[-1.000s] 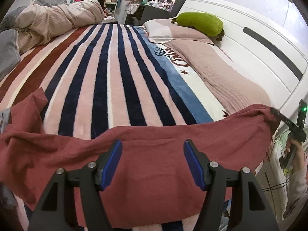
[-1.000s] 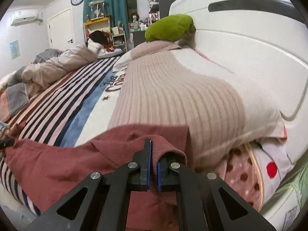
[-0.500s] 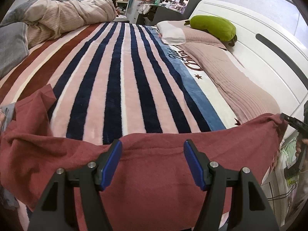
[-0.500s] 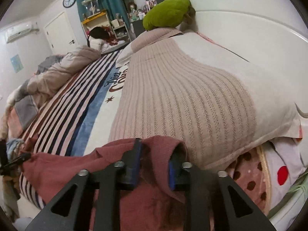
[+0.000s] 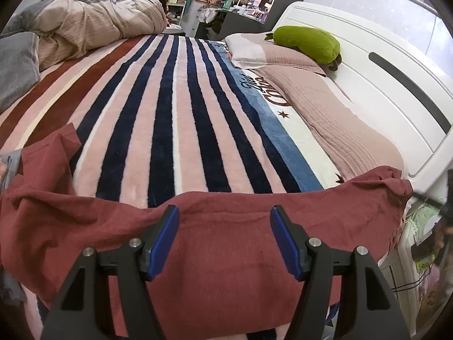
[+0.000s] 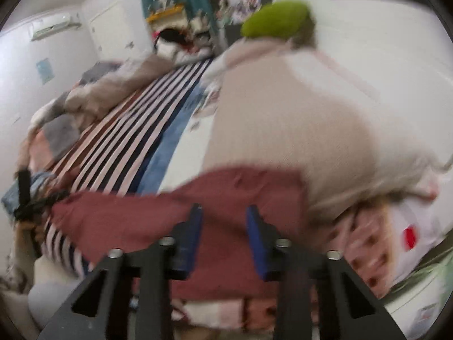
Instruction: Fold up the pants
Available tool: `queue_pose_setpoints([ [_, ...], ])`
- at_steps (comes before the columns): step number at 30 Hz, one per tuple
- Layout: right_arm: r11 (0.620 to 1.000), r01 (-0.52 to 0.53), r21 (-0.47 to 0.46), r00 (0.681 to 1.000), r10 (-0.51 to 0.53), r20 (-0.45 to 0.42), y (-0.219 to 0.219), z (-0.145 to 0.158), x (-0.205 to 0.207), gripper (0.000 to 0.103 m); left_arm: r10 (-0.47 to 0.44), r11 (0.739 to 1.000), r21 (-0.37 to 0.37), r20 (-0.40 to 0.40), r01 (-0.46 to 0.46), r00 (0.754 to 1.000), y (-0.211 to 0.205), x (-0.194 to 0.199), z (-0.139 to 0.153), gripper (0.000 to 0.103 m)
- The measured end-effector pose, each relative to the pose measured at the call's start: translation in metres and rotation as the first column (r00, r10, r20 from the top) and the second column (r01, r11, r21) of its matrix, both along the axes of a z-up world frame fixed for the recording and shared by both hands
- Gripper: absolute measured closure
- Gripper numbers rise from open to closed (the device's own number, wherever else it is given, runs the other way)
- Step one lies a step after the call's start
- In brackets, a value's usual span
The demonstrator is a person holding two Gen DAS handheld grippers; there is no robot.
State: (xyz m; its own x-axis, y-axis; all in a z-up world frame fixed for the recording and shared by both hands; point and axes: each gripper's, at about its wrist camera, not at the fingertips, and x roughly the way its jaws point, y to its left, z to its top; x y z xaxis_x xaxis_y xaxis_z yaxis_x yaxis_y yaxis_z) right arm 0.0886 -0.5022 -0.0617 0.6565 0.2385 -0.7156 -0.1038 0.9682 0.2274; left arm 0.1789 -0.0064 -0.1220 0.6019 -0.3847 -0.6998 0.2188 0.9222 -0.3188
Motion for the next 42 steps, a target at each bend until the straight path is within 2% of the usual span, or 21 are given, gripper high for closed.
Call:
queue_pose_setpoints([
  [4,1.0,0.002,-0.023,0.994,-0.005,-0.111,0.012,-0.053,0.017,0.087,-0.001,1.0,0.0,-0.002,0.001,1.0,0.002,-0.001,-0.001,0.041],
  [6,0.997,0.025,-0.067,0.994,-0.032,-0.107,0.011,-0.061,0.028,0.089,0.008,1.0,0.012,0.002,-0.008,1.0,0.006,-0.002,0.0,0.041],
  [11,0.987,0.09,-0.133,0.996,-0.086,0.036,0.008,-0.039,0.045,0.089,0.069,0.997,0.027,0.013,-0.069,0.998,0.024,-0.005,0.0,0.036],
  [14,0.979,0.115,-0.17,0.993,-0.107,0.057,0.006,-0.038,0.056,0.09,0.102,0.994,0.03,0.021,-0.103,0.995,0.035,-0.01,0.001,0.036],
  [19,0.975,0.14,-0.173,0.989,-0.129,0.078,0.009,-0.039,0.056,0.089,0.146,0.989,0.034,0.032,-0.147,0.989,0.052,-0.022,0.005,0.036],
  [21,0.977,0.148,-0.156,0.986,-0.133,0.099,0.008,-0.033,0.05,0.085,0.165,0.985,0.037,0.044,-0.167,0.985,0.058,-0.027,0.008,0.035],
  [23,0.982,0.139,-0.13,0.987,-0.128,0.095,0.01,-0.028,0.041,0.069,0.189,0.981,0.042,0.054,-0.191,0.981,0.067,-0.035,0.012,0.031],
  [27,0.99,0.108,-0.085,0.992,-0.102,0.077,0.02,-0.022,0.021,0.059,0.227,0.973,0.023,0.057,-0.228,0.972,0.085,-0.053,0.014,0.027],
  [29,0.991,0.13,-0.038,0.99,-0.127,0.06,0.021,-0.025,0.009,0.048,0.235,0.972,0.02,0.05,-0.236,0.971,0.091,-0.059,0.01,0.027],
  [32,0.986,0.169,-0.004,0.985,-0.169,0.034,0.021,-0.038,-0.012,0.045,0.261,0.965,0.022,0.028,-0.262,0.965,0.104,-0.067,0.002,0.027],
  [35,0.983,0.184,0.028,0.983,-0.184,-0.002,0.027,-0.054,-0.03,0.045,0.281,0.96,-0.011,-0.019,-0.281,0.96,0.118,-0.073,-0.011,0.026],
  [42,0.967,0.235,0.095,0.971,-0.229,-0.067,0.038,-0.081,-0.052,0.045,0.314,0.946,-0.048,-0.105,-0.32,0.944,0.14,-0.073,-0.043,0.026],
])
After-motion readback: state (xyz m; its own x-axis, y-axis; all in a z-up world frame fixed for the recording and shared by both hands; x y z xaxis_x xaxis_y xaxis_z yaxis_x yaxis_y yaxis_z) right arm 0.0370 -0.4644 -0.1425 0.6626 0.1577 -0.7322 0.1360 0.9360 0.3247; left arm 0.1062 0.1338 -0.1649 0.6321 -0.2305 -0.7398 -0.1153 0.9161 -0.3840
